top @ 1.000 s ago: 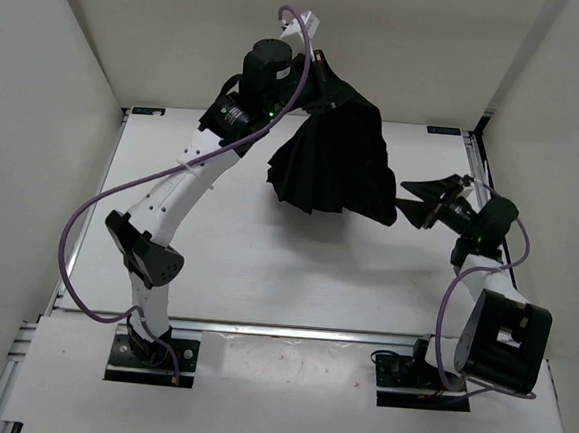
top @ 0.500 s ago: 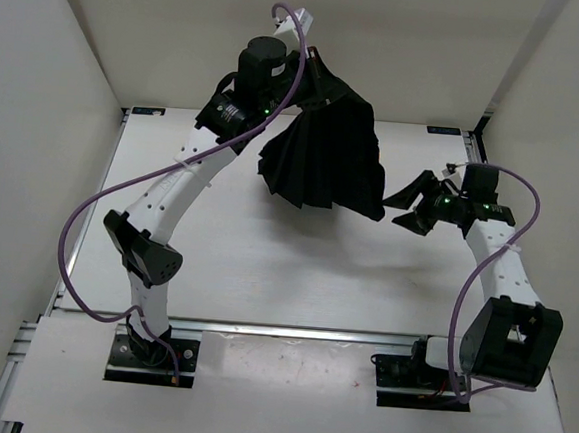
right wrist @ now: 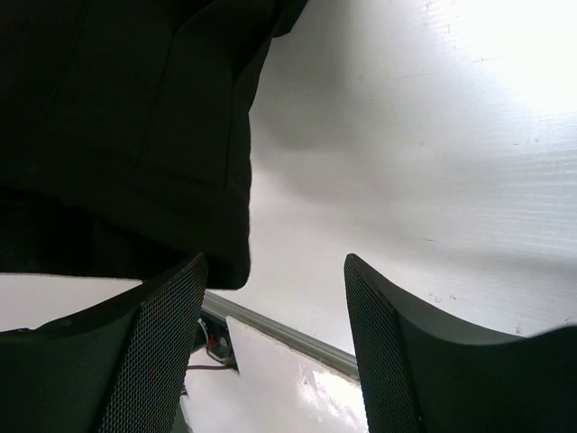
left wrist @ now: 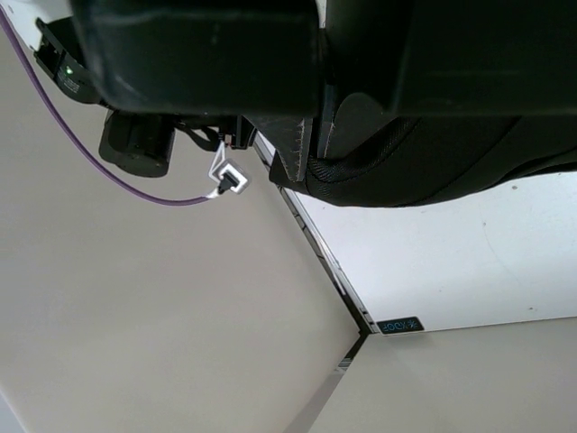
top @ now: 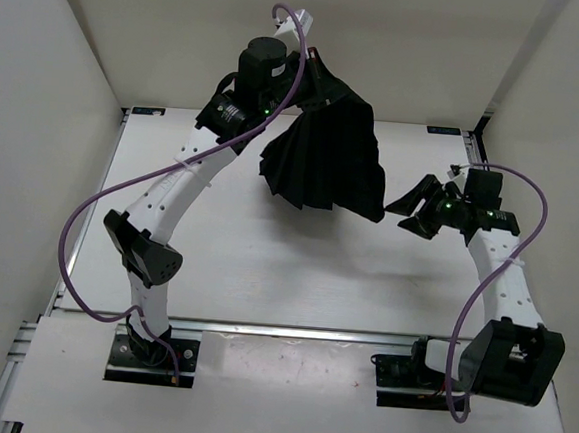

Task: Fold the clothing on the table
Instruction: Flatten the skirt out

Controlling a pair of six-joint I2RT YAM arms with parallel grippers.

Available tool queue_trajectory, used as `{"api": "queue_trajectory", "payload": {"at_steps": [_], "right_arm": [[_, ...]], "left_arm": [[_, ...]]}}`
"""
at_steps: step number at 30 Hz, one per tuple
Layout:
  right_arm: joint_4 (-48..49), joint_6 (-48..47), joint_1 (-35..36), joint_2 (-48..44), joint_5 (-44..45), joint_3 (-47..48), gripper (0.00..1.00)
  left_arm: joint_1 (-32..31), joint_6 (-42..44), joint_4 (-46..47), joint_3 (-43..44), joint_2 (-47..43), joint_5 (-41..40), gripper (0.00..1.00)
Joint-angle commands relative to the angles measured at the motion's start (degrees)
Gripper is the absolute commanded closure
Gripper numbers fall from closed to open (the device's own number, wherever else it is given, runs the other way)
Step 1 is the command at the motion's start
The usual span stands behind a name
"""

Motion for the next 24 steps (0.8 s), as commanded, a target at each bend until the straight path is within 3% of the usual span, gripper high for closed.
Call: {"api": "queue_trajectory", "payload": {"at_steps": [1, 24], "right_arm": [[0.4, -0.7, 0.3, -2.8, 0.7, 1.5, 0.32], [4.7, -0.1, 2.6, -4.5, 0.6, -4.9, 0.33]], "left_arm": [[0.4, 0.1, 2.3, 0.3, -4.0, 0.7, 1.00], [-0.2, -0.6, 2.6, -1.0, -4.1, 0.3, 1.00]]}}
